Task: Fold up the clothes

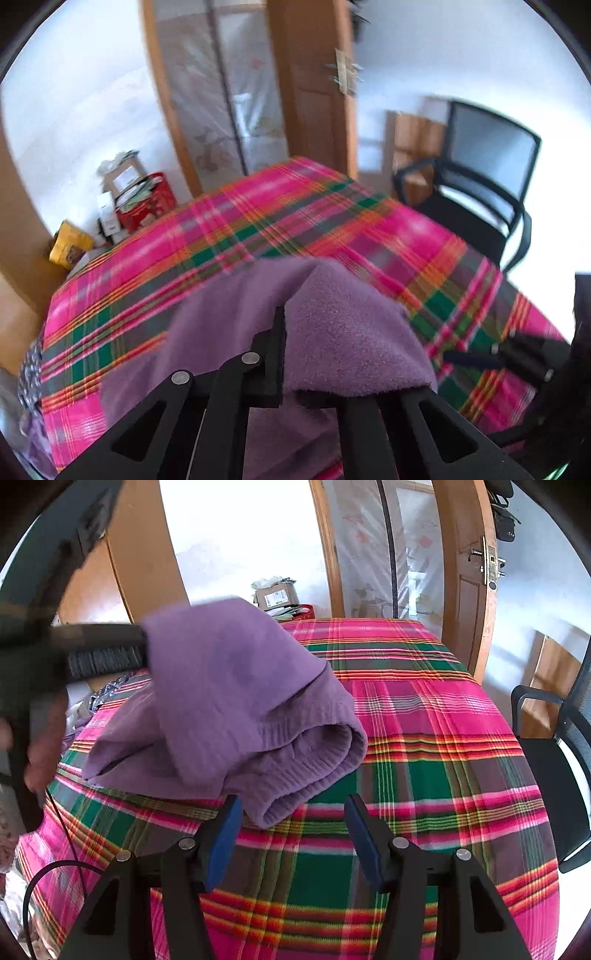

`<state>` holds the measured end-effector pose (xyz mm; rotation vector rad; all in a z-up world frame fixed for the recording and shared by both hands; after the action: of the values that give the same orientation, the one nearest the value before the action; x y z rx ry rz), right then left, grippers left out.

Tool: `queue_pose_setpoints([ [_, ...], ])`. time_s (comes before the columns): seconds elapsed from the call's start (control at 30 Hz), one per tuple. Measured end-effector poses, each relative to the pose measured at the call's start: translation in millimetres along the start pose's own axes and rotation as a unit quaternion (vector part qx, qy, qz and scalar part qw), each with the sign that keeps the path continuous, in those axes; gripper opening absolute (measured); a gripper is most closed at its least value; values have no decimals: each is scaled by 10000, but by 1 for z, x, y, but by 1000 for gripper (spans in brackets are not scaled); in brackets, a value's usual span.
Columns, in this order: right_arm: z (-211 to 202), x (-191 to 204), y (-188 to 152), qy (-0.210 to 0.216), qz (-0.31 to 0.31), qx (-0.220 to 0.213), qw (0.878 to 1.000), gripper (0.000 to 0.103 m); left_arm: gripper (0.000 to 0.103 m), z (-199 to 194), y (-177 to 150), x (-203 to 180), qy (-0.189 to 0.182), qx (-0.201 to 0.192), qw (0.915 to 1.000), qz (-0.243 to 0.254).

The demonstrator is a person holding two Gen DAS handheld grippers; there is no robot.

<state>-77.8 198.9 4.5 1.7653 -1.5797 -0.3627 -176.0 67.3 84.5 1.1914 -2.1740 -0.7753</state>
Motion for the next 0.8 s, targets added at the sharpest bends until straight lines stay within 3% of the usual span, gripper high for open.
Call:
queue_pose_setpoints([
  [0.27,20,3,18,-108,-34,15,9999,58,5,-14,5,81,291,-157,9931,-1123],
  [0.57,47,-23,36,-354,436,177,9983,58,5,-8,-2,101,345,-164,9908,-1298],
  [0.67,58,-26,45,-171,496,319,9981,41,5,-12,-3,111,374,-232,9891,-1407],
  [0.73,65,-25,52,3,490,449,9978,13,5,-15,-4,119,411,-277,9879,-1469],
  [0.8,66,-19,64,31,316,367,9988,11,5,-22,-7,130,516,-354,9857,-1562],
])
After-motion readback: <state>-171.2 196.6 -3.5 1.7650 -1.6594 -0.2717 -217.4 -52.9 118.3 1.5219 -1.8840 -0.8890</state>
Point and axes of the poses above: each gripper's, at about its wrist camera, not at the fingertips, and z roughly the way its jaws point, x to its left, y to its top, the point moved 3 cm from there along z, roughly the way its jaws point, and after that the axes turned 8 degrees about z, right-handed, at the moved point
